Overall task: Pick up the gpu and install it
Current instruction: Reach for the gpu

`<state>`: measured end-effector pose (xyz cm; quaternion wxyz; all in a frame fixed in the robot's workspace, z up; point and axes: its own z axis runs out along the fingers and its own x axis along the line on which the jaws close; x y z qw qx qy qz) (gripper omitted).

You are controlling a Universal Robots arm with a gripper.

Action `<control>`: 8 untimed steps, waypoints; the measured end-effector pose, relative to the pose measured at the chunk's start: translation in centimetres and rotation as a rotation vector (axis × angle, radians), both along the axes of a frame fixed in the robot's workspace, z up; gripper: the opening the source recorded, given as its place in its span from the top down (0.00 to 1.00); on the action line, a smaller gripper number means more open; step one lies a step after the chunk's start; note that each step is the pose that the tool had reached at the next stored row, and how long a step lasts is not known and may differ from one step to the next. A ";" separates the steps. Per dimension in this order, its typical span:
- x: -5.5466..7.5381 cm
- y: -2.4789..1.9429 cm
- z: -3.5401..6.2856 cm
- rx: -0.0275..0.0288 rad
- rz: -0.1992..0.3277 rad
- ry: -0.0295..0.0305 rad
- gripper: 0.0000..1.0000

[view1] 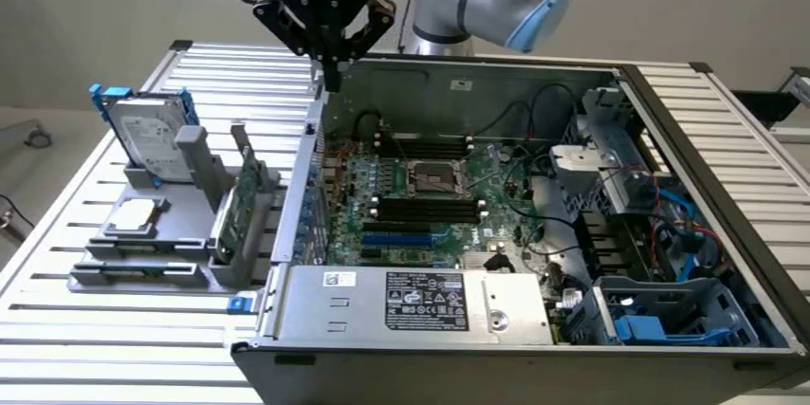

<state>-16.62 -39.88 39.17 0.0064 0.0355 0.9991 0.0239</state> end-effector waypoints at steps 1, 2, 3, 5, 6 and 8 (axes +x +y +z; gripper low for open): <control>-0.5 0.00 -0.01 0.0000 0.000 0.0000 0.89; -0.9 0.00 -0.03 0.0000 0.000 0.0000 0.89; -1.4 0.00 -0.05 0.0000 0.000 0.0000 0.89; -2.3 0.00 -0.08 0.0000 0.000 0.0000 0.89; -2.7 0.00 -0.10 -0.0001 0.000 0.0001 0.89; -3.7 0.00 -0.16 0.0000 0.000 0.0000 0.89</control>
